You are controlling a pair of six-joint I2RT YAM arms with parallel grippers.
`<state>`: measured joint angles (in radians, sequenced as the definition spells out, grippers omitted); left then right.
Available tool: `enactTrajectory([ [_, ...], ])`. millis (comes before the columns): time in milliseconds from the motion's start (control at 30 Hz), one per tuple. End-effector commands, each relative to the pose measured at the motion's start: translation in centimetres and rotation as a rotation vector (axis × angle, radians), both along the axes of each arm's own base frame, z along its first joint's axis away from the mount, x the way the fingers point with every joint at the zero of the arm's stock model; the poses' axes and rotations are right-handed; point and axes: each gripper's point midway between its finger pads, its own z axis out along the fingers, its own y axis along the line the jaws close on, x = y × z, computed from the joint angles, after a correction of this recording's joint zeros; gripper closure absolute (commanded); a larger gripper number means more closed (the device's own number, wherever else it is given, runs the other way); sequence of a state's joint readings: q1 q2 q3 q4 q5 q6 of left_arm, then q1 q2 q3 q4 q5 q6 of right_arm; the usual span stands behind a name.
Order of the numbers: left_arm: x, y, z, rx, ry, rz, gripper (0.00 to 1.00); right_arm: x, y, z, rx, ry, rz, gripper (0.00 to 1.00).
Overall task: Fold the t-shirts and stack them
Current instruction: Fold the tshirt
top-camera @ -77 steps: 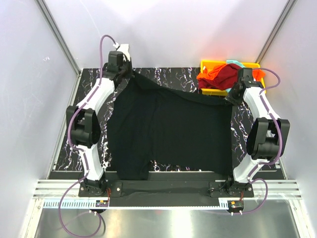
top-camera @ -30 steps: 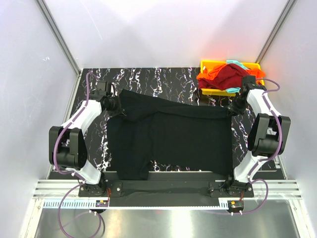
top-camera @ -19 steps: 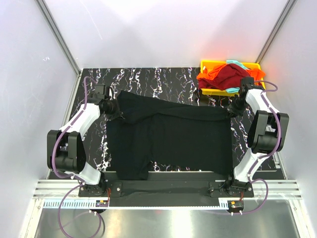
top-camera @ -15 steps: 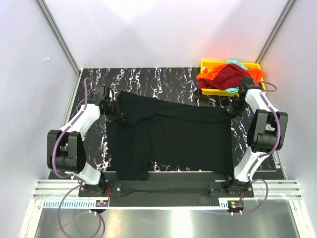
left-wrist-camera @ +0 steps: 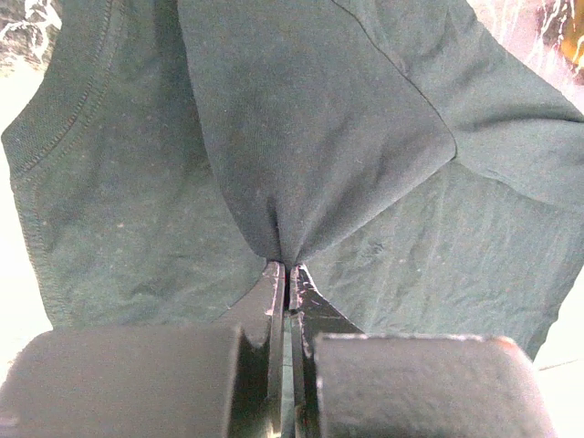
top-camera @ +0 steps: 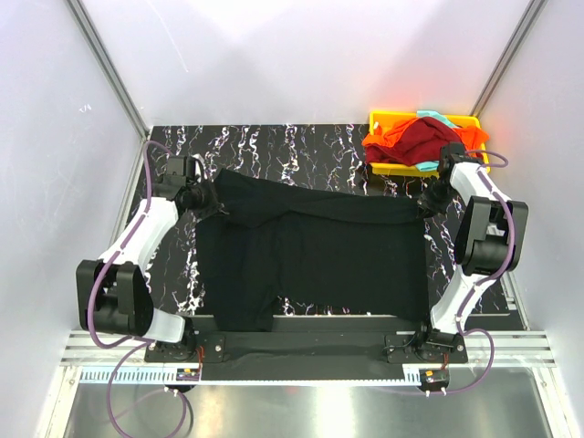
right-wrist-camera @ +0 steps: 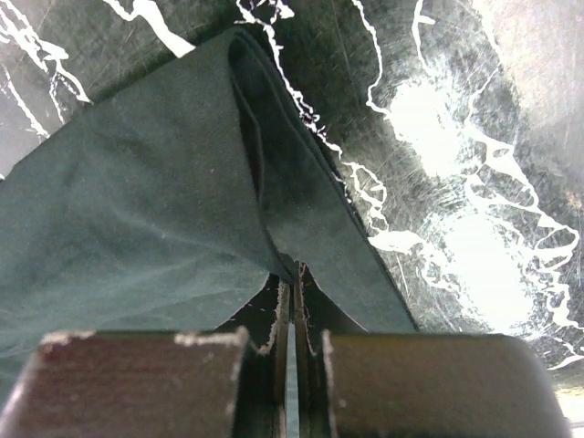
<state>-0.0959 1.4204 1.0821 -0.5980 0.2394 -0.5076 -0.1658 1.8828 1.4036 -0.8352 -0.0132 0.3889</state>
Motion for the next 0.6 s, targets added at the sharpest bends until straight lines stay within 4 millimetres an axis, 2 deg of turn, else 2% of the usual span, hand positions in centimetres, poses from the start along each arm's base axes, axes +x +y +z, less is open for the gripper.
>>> enactTrajectory([
  [0,-0.7,-0.5,0.2,-0.048,-0.01,0.006,1.0,1.3,-1.0,1.0,-0.036,-0.033,-0.012,1.0],
  [200,-1.7,-1.2,0.2,-0.077,-0.002,0.006,1.0,1.5,-1.2,0.8,-0.034,-0.031,-0.015,1.0],
  [333,-2.4,-1.4,-1.1,-0.078,0.03,0.006,1.0,1.6,-1.2,0.7,-0.03,-0.032,-0.015,1.0],
  [567,-3.1,-1.7,-1.7,-0.097,0.046,0.008,1.0,1.8,-1.2,0.4,-0.027,-0.025,-0.014,1.0],
])
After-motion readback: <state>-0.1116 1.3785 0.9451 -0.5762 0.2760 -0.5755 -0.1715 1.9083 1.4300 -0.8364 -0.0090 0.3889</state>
